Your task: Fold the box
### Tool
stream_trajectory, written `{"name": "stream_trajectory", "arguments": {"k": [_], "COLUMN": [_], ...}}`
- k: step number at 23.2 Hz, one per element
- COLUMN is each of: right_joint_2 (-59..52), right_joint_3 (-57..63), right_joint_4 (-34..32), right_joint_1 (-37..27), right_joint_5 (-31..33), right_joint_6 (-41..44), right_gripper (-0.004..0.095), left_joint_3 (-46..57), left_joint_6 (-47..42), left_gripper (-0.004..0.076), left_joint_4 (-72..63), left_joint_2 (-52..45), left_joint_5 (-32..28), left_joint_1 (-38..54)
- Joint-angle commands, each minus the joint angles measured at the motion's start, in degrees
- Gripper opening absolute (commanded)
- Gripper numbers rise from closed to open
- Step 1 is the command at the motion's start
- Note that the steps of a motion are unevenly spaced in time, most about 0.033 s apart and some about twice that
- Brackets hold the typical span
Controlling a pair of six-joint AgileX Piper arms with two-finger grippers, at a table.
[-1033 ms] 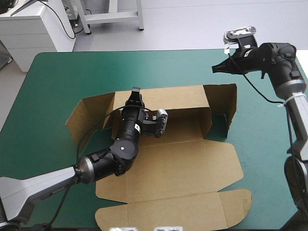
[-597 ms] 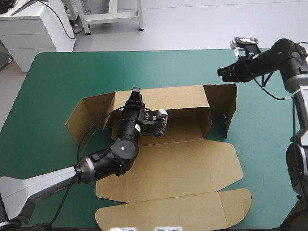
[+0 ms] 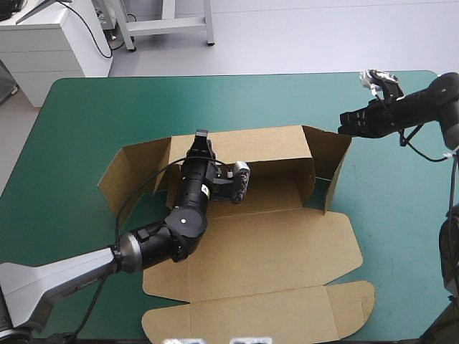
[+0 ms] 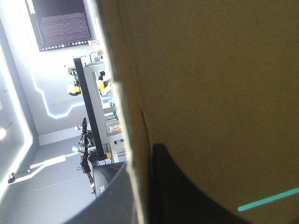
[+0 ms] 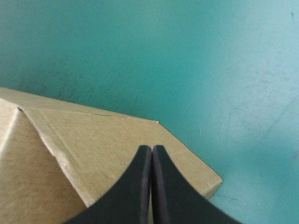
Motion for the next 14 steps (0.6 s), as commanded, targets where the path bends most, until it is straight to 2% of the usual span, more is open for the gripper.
{"name": "stream_trajectory", "arguments": {"k": [1,7,14], "right_joint_2": [-5.71,-16.55,-23.48], "right_joint_3": [3.28,21.97,40.92], "right_joint_4": [3.65,9.40,25.47], "right_joint_1": [-0.27,-0.27,4.46], "right_joint_5": [0.40,-9.84,-28.82], "right_joint_6": [-2.57,-13.41,-41.06], "right_gripper": [-0.0019,-0.0019,-0.0019], "left_joint_3": [-0.83,-0.83,-0.83], "left_joint_6": [0.39,0.39,0.16], "left_gripper": [-0.0008,-0.0008,-0.0008], "left_joint_4": [1.18,1.28,1.67], "left_joint_2": [-1.25,-1.25,-1.25], "left_joint_5": [0.36,-0.32,-1.48], "left_joint_1": [-0.36,-0.36,-0.36]}}
